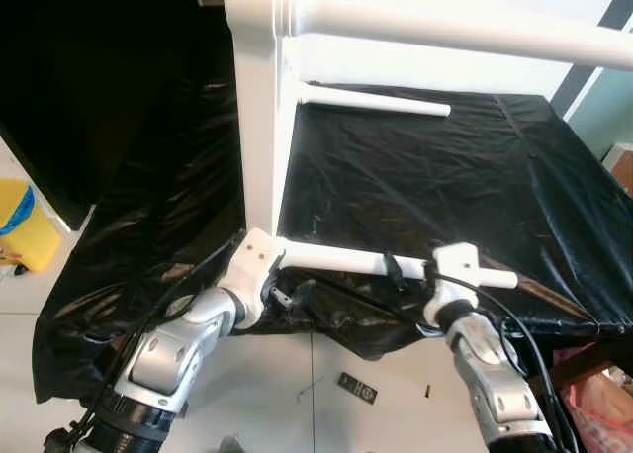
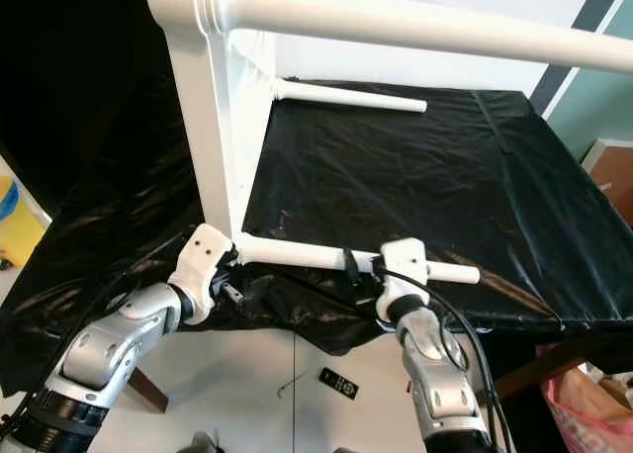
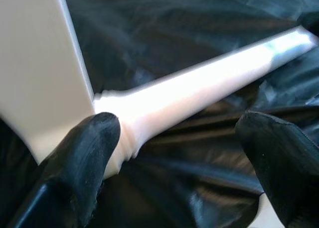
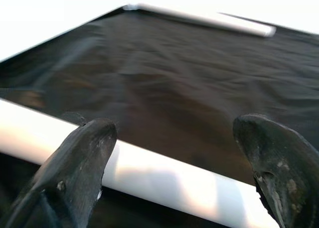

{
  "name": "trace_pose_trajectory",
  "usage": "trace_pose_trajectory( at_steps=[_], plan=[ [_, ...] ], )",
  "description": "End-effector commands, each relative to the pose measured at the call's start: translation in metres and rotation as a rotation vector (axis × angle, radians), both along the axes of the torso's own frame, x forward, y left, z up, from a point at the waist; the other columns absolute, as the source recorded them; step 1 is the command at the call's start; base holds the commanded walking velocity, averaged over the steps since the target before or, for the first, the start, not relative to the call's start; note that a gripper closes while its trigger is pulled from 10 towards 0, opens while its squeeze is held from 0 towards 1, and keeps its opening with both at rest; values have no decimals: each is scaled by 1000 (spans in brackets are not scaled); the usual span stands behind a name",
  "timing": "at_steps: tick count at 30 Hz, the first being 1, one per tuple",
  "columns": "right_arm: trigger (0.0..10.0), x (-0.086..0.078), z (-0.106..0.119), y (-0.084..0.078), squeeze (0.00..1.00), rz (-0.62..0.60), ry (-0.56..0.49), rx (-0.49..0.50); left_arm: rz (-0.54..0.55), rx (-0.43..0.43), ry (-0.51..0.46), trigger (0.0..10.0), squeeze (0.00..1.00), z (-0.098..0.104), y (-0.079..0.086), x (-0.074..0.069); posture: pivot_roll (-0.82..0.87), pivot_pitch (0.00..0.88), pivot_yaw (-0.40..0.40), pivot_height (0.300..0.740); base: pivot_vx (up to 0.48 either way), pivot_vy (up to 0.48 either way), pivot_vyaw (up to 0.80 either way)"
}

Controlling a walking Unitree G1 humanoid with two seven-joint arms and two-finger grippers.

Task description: Building children table

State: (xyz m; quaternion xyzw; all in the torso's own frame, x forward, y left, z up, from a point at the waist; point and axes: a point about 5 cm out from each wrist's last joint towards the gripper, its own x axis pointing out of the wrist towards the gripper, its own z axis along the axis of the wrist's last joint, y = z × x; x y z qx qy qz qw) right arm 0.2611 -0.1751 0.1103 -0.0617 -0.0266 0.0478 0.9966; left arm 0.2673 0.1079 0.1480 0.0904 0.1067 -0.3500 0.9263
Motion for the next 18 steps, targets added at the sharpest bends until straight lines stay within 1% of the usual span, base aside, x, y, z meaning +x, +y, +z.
trace_pose_trajectory(
  at_steps=[1, 2, 4, 6, 8, 10, 12, 15, 18],
  plan=[
    [10000, -3, 2, -9, 0, -52, -7, -17, -39, -19, 16, 10000, 0, -1, -6, -6, 64, 64, -82, 740, 0, 0, 0],
    [10000, -6, 0, -11, 0, -69, 0, -23, -40, -1, 26, 10000, 0, -6, -6, -6, 59, 63, -81, 740, 0, 0, 0],
    [10000, -6, 0, -11, 0, -69, 0, -23, -40, -1, 26, 10000, 0, -6, -6, -6, 59, 63, -81, 740, 0, 0, 0],
    [10000, -9, -7, -12, 0, -82, 38, -26, 6, 40, 47, 10000, 0, -16, -3, 0, 46, 62, -72, 740, 0, 0, 0],
    [10000, -8, -13, -12, 0, -94, 62, -23, 30, 56, 47, 10000, 0, -19, 0, 6, 44, 60, -69, 740, 0, 0, 0],
    [10000, -7, -14, -12, 0, -99, 66, -20, 30, 62, 46, 10000, 0, -20, 0, 7, 44, 60, -69, 740, 0, 0, 0],
    [10000, -4, -18, -12, 0, -111, 86, -19, 71, 90, 41, 10000, 0, -24, 5, 14, 44, 58, -66, 740, 0, 0, 0],
    [10000, -2, -21, -13, 0, -118, 99, -14, 86, 111, 30, 10000, 0, -24, 7, 17, 44, 58, -66, 740, 0, 0, 0],
    [10000, 9, -22, -7, 0, -105, 102, -21, 134, 131, 3, 10000, 0, -24, 13, 25, 41, 53, -61, 740, 0, 0, 0]
  ],
)
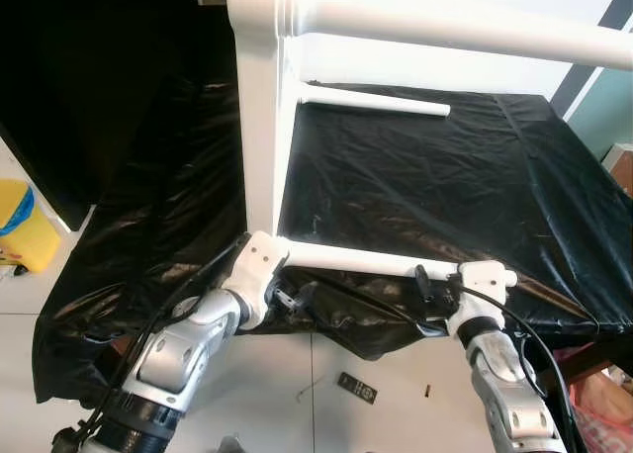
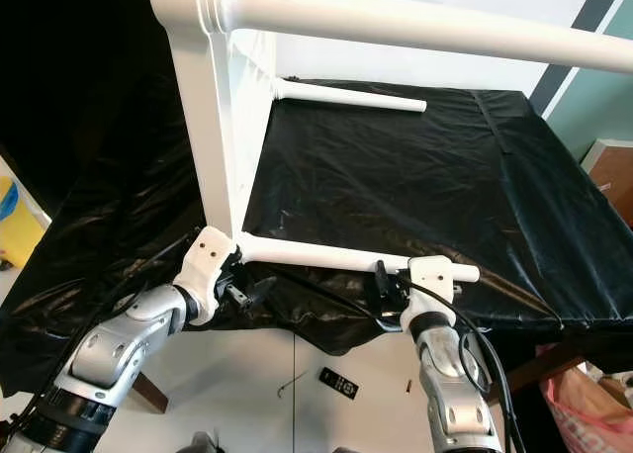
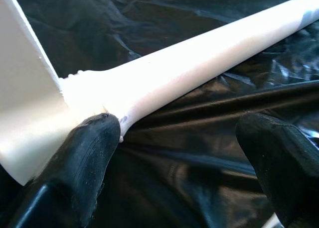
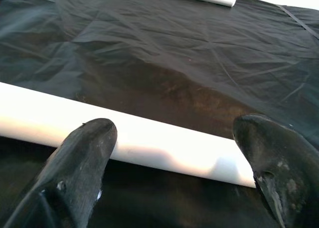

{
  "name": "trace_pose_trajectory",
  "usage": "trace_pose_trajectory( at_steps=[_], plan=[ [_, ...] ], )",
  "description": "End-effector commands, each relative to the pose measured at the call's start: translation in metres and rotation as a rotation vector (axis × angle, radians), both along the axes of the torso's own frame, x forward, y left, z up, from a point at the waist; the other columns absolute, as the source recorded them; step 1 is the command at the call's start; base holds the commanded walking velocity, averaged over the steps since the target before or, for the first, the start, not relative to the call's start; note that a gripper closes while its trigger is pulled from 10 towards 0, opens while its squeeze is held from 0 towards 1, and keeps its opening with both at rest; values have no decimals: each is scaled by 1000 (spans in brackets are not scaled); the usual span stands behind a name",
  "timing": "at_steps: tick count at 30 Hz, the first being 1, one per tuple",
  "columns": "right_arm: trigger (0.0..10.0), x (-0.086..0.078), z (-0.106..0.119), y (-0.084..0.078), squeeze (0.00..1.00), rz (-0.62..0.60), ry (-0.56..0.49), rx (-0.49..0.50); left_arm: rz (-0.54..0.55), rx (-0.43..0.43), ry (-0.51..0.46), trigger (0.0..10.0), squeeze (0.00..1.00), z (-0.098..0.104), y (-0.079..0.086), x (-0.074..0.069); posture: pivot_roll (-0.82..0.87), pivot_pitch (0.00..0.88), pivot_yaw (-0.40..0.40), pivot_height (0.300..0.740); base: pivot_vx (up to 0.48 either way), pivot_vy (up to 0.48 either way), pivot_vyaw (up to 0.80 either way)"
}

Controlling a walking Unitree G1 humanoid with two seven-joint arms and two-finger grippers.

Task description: Building children table

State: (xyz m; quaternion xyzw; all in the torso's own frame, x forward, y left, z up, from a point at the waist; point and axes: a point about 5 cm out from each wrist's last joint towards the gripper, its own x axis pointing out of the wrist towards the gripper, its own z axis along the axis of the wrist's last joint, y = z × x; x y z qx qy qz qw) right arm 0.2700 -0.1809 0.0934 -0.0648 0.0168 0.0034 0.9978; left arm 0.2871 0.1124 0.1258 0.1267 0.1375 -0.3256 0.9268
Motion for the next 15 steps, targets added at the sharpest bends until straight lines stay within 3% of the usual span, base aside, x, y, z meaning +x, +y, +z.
trace_pose_trajectory(
  at_steps=[1, 4, 9, 13, 14, 15],
  plan=[
    [10000, 0, -5, -2, 0, -10, 22, -13, 89, 39, -27, 10000, 0, -2, 8, 5, 41, 53, -61, 740, 0, 0, 0],
    [10000, 8, 3, 5, 0, 17, -9, -30, 71, 18, -43, 10000, 0, 4, 7, 3, 55, 49, -70, 740, 0, 0, 0],
    [10000, 5, 5, 8, 0, 42, -26, -28, 40, -75, -26, 10000, 0, 9, -2, -8, 61, 47, -75, 740, 0, 0, 0],
    [10000, 5, 5, 8, 0, 44, -30, -28, 27, -94, -27, 10000, 0, 9, -5, -10, 65, 46, -78, 740, 0, 0, 0],
    [10000, 4, 7, 10, 0, 49, -70, -13, -12, -144, -47, 10000, 0, 10, -16, -19, 71, 41, -91, 740, 0, 0, 0],
    [10000, 4, 7, 10, 0, 49, -70, -13, -12, -144, -47, 10000, 0, 10, -16, -19, 71, 41, -91, 740, 0, 0, 0]
  ],
)
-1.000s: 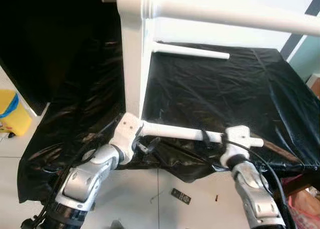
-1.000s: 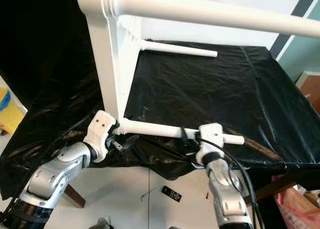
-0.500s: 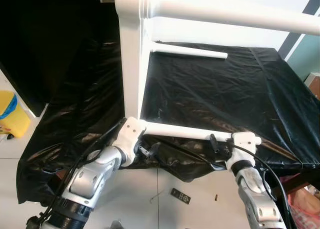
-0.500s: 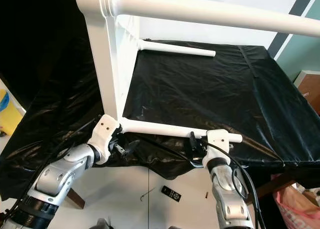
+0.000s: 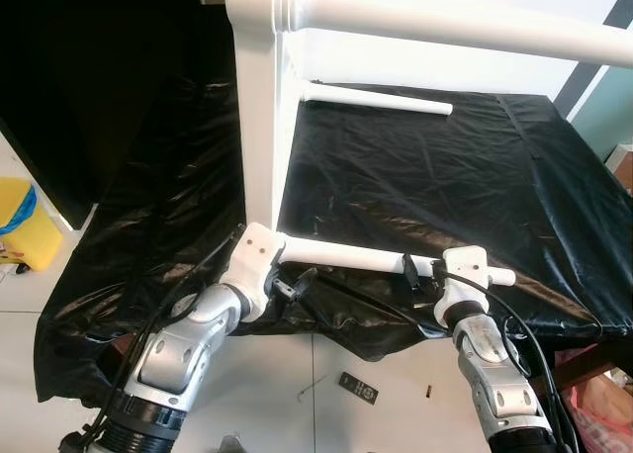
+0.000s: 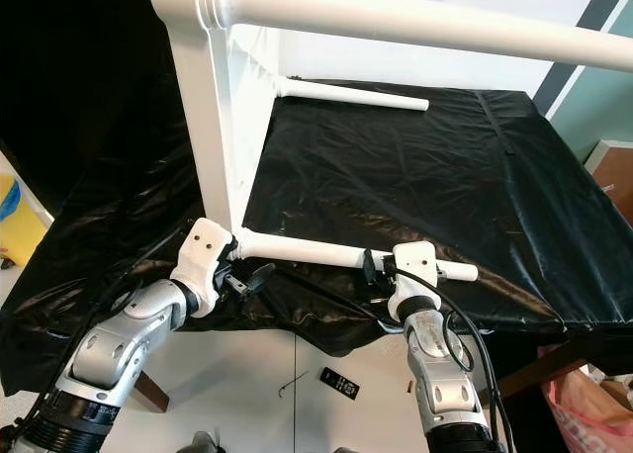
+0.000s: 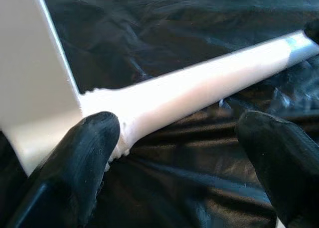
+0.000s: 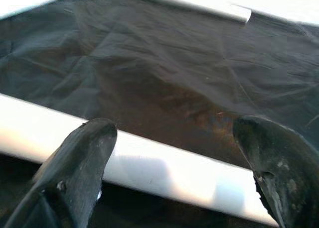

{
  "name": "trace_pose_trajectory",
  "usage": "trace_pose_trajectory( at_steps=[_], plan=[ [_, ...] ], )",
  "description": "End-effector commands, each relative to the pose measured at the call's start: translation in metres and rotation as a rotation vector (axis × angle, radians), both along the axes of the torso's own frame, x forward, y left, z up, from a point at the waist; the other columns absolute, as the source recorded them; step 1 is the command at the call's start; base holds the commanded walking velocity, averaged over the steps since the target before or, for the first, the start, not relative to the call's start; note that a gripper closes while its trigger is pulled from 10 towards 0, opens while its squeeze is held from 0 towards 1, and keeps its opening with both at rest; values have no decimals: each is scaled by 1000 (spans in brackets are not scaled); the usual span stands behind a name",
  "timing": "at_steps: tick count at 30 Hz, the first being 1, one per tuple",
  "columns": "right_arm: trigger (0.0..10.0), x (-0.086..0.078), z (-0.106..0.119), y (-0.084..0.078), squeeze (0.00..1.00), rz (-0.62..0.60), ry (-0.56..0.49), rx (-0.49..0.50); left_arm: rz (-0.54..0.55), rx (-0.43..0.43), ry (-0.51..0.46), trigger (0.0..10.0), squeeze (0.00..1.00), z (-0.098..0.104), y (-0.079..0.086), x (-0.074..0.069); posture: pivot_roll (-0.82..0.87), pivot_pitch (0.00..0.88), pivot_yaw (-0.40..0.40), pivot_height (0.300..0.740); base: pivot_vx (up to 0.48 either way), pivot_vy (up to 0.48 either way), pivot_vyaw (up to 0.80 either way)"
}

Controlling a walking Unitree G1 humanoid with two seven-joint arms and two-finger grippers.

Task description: Building children table

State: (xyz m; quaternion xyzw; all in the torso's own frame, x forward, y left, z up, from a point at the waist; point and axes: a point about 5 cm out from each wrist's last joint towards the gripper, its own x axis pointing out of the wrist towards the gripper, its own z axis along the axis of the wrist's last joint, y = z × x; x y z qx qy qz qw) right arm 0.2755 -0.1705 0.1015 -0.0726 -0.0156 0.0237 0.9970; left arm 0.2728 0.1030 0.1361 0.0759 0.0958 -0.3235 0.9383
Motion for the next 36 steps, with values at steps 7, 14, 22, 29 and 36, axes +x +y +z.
trace_pose_trajectory(
  at_steps=[7, 14, 22, 29, 36],
  plan=[
    [10000, -4, 33, 8, 0, 42, -260, -124, -149, -151, -106, 10000, 0, 10, -38, -24, 72, 35, -96, 740, 0, 0, 0],
    [10000, 4, 86, 5, 0, -6, -528, -281, -200, -119, -126, 10000, 0, 12, -45, -19, 65, 15, -100, 740, 0, 0, 0],
    [10000, 6, 126, 7, 0, -84, -747, -413, -207, -91, -125, 10000, 0, 7, -47, -11, 67, 11, -94, 740, 0, 0, 0],
    [10000, 4, 149, 15, 0, -124, -911, -560, -198, -73, -105, 10000, 0, 2, -49, -7, 59, 14, -88, 740, 0, 0, 0],
    [10000, 2, 157, 13, 0, -234, -1004, -712, -203, -87, -97, 10000, 0, 0, -51, -9, 59, 19, -86, 740, 0, 0, 0]
  ],
)
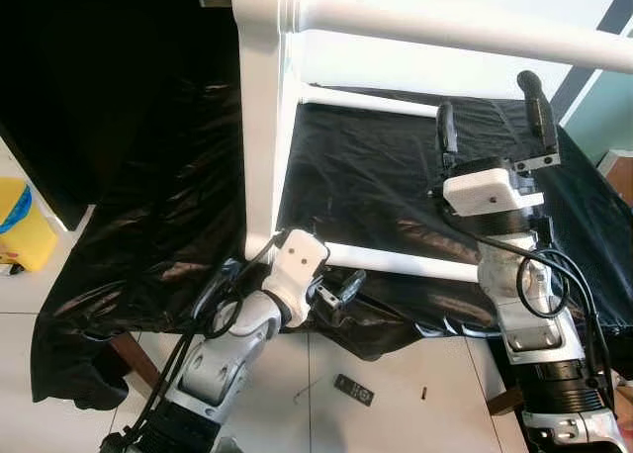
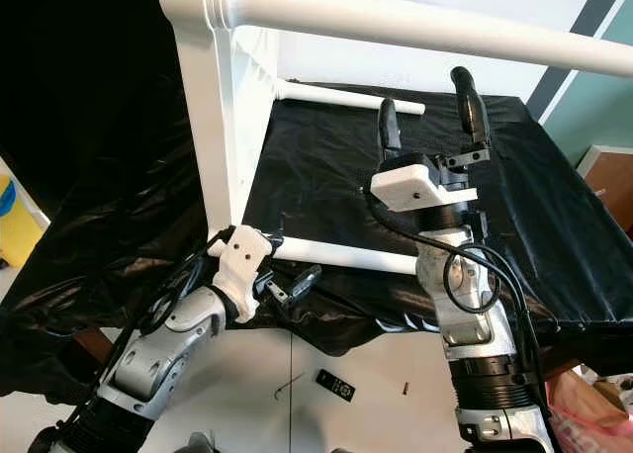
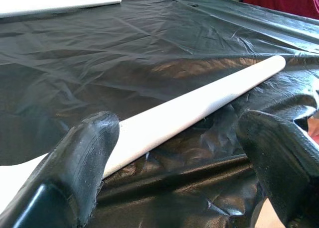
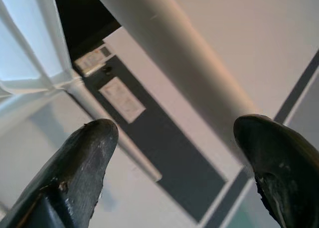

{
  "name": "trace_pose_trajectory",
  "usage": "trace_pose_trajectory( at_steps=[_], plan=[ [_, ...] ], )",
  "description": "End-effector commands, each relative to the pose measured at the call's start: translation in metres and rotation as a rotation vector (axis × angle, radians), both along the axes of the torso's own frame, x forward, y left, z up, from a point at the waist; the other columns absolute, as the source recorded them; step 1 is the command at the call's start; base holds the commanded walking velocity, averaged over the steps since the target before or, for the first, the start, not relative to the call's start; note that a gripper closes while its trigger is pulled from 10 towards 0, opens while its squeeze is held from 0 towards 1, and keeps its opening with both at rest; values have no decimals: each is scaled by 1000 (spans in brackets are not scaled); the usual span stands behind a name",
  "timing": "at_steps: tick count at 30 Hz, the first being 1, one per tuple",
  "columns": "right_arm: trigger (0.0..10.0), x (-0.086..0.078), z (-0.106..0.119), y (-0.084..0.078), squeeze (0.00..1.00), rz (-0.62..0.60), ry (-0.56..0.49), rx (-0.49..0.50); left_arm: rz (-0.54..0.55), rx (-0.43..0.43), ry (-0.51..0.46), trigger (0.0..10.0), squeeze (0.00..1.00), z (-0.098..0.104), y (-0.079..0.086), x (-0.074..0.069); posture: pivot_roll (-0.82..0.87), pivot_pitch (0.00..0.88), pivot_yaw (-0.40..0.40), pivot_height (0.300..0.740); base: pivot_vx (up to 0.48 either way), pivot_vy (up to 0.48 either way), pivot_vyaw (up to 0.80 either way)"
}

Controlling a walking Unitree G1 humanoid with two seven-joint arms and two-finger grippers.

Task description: Building children table

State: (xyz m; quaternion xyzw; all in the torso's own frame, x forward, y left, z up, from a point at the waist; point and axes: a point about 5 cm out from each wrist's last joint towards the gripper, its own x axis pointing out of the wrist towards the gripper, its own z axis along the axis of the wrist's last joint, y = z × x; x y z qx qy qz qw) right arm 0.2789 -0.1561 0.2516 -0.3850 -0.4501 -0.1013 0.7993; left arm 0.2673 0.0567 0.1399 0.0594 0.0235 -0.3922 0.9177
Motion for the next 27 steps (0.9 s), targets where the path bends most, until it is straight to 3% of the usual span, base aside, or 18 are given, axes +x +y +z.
trace_pose_trajectory(
  at_steps=[1, 7, 14, 27],
  plan=[
    [10000, -2, 6, -1, 0, -38, -52, -33, -54, 5, 11, 10000, 0, -3, -5, -3, 59, 19, -86, 740, 0, 0, 0],
    [10000, 2, 6, -8, 0, -108, -69, -61, -57, 2, 13, 10000, 0, -4, -6, -5, 64, 22, -87, 740, 0, 0, 0],
    [10000, 22, 28, -12, 0, -124, -49, -134, -58, 3, 12, 10000, 0, -3, -6, -4, 63, 16, -82, 740, 0, 0, 0],
    [10000, 40, 50, -11, 0, -145, -13, -201, -56, -3, 14, 10000, 0, -4, -7, -4, 66, 6, -86, 740, 0, 0, 0]
  ],
)
